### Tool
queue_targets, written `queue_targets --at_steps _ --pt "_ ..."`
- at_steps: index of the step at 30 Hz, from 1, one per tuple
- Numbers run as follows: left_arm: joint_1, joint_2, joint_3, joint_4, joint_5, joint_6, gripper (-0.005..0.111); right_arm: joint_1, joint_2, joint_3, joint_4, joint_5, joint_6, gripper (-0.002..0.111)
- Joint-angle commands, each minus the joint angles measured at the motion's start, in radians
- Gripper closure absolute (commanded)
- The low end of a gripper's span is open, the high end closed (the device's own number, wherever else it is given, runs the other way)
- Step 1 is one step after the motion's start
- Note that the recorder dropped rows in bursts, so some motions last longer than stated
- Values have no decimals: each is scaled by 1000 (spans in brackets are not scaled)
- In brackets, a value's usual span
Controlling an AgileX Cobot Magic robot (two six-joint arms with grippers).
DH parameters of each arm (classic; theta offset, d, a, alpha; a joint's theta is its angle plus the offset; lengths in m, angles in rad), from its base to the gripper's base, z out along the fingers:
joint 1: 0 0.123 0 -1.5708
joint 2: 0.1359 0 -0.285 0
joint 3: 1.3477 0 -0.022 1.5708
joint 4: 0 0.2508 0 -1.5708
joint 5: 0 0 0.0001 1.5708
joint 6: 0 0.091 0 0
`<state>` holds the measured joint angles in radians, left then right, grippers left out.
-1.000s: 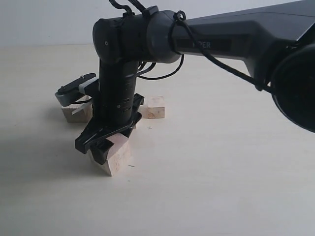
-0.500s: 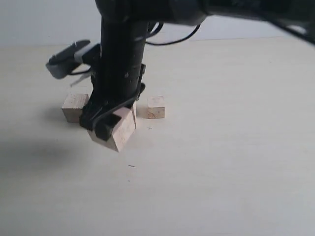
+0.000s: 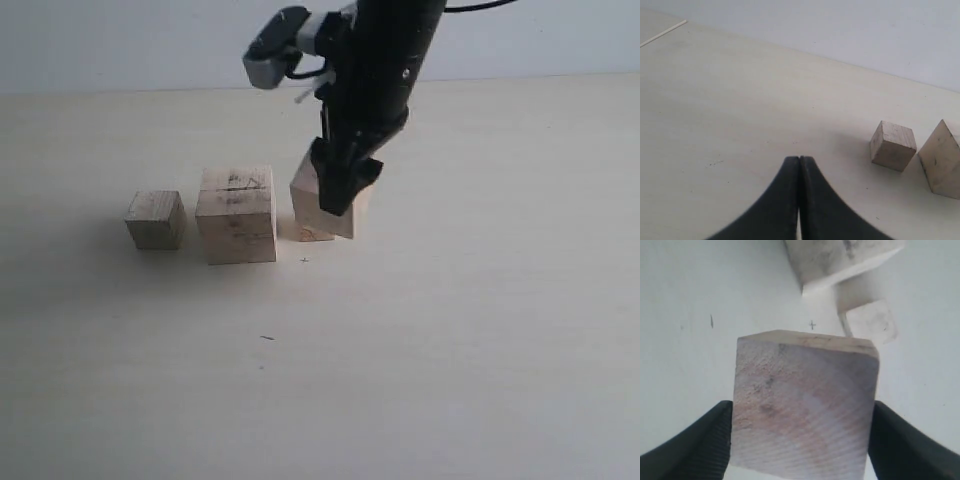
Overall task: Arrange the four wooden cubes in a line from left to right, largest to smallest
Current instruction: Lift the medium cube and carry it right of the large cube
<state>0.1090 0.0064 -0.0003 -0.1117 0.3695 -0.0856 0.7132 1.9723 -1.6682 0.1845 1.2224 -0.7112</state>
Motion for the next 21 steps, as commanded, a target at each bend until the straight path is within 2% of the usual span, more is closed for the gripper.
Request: queue_targets --at_steps 1,10,15,21 --pt "-1 -6 0 -2 -3 3 107 -12 21 50 52 -1 -201 108" --pt "-1 -6 0 -2 -3 3 107 -12 207 44 62 -11 -339 108" --pt "-1 -6 0 -2 -3 3 107 -12 225 44 18 -160 -335 108" --pt "-1 -6 0 -2 -3 3 107 -15 225 44 -8 -268 -437 108"
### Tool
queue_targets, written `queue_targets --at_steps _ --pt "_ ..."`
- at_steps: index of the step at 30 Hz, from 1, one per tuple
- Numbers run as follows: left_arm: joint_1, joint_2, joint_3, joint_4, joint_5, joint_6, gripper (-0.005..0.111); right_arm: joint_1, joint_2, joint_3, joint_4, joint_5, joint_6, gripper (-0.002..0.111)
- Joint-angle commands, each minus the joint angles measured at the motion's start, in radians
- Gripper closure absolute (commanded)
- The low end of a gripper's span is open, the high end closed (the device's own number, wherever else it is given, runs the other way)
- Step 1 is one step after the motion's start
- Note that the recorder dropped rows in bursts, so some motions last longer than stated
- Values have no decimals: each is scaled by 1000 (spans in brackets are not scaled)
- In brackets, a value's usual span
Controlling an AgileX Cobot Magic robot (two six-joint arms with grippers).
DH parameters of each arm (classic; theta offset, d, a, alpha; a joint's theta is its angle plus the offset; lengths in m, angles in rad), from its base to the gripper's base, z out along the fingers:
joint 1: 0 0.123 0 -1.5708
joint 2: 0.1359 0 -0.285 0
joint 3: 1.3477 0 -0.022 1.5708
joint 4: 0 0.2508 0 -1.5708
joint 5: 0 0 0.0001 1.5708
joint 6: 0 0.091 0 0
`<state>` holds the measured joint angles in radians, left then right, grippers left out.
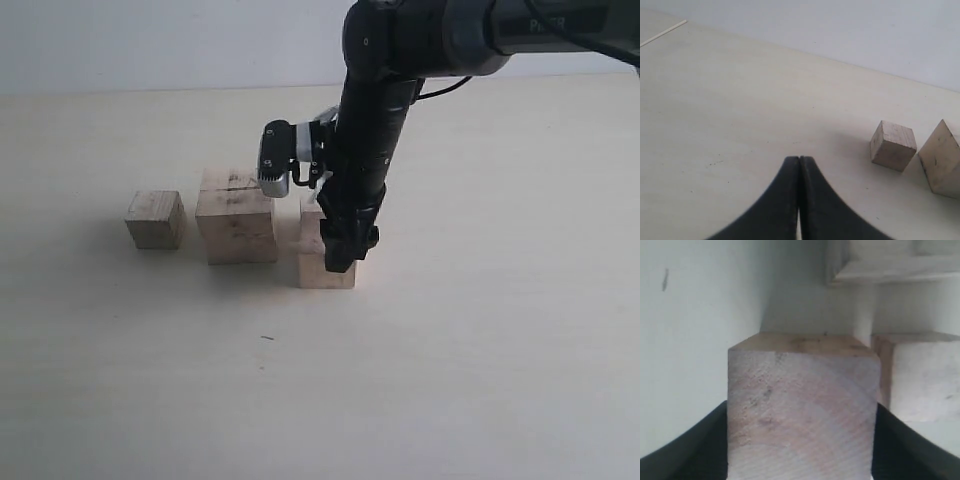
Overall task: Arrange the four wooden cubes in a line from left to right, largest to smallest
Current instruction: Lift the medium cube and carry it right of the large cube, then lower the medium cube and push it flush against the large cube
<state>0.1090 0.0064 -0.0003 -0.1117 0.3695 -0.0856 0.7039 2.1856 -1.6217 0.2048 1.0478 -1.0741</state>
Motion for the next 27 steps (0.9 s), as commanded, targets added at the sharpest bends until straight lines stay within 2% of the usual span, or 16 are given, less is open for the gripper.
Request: queue_targets --at_steps 1,11,18,27 --pt "-1 -6 0 -2 -3 3 107 -8 12 -3 -25 -110 -87 108" --pt "-1 -6 0 -2 -3 3 107 -84 13 -3 17 -246 -118 108" --pt "-1 -6 0 -2 -3 3 107 -94 14 -3 217 -180 -376 108" --pt "-1 -6 0 -2 -3 3 107 -94 41 -3 261 -190 -395 108"
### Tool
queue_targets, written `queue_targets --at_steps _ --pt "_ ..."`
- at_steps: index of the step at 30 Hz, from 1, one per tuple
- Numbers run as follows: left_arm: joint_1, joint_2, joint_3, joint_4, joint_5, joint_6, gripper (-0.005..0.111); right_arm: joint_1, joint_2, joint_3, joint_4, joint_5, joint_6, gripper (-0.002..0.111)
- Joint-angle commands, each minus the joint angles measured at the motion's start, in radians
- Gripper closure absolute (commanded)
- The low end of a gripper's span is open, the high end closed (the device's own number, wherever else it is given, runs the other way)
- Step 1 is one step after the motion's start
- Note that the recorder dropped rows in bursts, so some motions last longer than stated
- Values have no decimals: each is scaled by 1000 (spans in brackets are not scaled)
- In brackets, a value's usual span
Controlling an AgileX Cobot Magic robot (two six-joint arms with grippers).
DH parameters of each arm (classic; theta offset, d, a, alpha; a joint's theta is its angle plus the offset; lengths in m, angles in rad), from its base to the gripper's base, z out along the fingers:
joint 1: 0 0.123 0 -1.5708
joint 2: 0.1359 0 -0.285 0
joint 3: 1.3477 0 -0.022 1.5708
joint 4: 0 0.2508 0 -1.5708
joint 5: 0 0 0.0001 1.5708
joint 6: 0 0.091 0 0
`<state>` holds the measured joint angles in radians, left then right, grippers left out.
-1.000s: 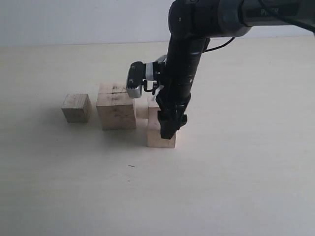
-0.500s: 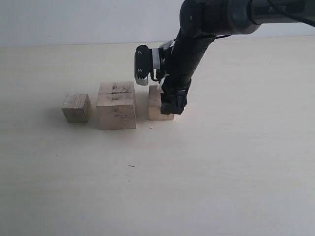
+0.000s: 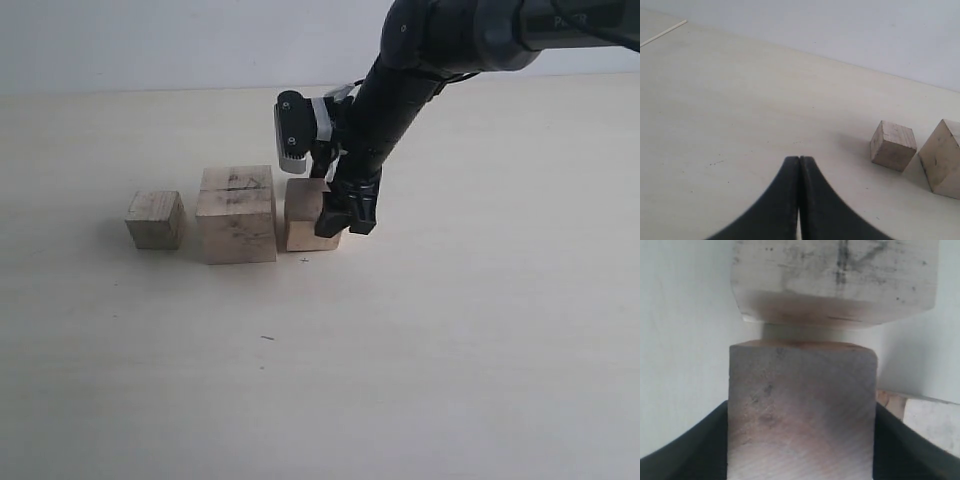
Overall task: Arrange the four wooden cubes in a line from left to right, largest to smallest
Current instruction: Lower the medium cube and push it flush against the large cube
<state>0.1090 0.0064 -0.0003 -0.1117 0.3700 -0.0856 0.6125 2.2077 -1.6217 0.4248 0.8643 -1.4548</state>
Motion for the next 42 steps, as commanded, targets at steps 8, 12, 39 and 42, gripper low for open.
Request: queue_targets --at_steps 8,12,39,42 --pt "-1 -6 0 -2 -3 3 107 -3 43 -3 67 -41 9 108" --pt "-1 -6 0 -2 -3 3 107 -3 41 -3 71 -52 52 100" --pt "-1 -6 0 -2 -3 3 107 -3 -23 -3 69 -39 122 26" --pt "-1 -6 0 -2 -3 3 107 -3 -55 -3 67 -1 150 26"
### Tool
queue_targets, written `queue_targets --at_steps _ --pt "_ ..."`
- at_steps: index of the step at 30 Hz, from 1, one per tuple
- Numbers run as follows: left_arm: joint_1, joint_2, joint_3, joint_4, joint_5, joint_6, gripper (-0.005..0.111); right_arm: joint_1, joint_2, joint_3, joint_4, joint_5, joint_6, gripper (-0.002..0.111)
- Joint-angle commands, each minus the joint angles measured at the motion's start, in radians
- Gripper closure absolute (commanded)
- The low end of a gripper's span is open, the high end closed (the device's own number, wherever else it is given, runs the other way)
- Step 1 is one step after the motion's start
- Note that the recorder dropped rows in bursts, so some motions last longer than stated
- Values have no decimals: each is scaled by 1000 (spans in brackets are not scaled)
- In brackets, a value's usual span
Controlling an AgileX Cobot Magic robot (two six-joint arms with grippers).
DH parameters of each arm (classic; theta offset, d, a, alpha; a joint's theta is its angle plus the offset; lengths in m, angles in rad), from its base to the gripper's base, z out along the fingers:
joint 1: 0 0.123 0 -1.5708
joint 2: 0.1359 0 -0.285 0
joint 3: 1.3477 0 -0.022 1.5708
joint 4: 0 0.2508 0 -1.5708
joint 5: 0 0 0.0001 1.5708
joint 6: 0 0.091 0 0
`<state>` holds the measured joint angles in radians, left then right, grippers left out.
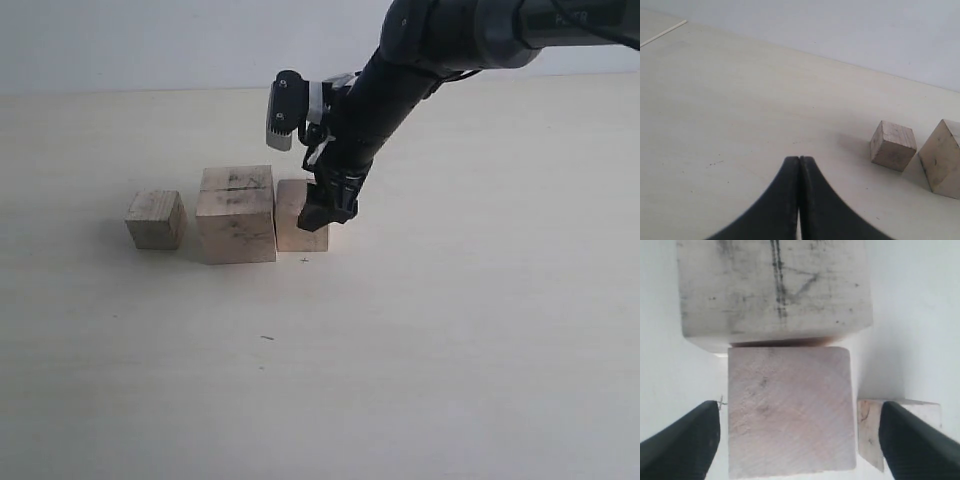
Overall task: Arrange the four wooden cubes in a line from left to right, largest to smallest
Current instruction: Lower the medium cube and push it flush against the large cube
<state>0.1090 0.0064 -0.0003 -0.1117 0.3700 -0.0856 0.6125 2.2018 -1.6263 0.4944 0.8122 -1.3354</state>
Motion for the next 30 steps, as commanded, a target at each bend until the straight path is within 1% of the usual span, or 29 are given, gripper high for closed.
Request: queue_targets --at_steps 1,4,6,8,10,11,13,16,20,30 --pt "-1 -6 0 -2 -3 3 107 -3 -64 2 -8 65 44 26" --pt "-1 -6 0 -2 -3 3 107 -3 -95 2 -61 78 115 27" --pt "-1 -6 0 -2 -3 3 107 -3 -116 2 -132 86 275 29" --pt "-1 -6 0 -2 -3 3 107 -3 -135 2 -205 101 453 34" --pt "-1 -6 0 -2 -3 3 107 -3 -149 2 -283 130 626 46" --pt "-1 -6 0 -2 -3 3 107 -3 -152 2 -318 145 676 52" --pt "-1 -6 0 -2 -3 3 107 -3 -152 2 -365 165 759 69" --pt "-1 -6 0 -2 -3 3 107 -3 -132 3 -375 174 808 90" --pt "-1 -6 0 -2 -3 3 107 -3 -93 3 -373 155 815 107" --pt "-1 -6 0 -2 -3 3 107 -3 -5 3 -286 127 822 108"
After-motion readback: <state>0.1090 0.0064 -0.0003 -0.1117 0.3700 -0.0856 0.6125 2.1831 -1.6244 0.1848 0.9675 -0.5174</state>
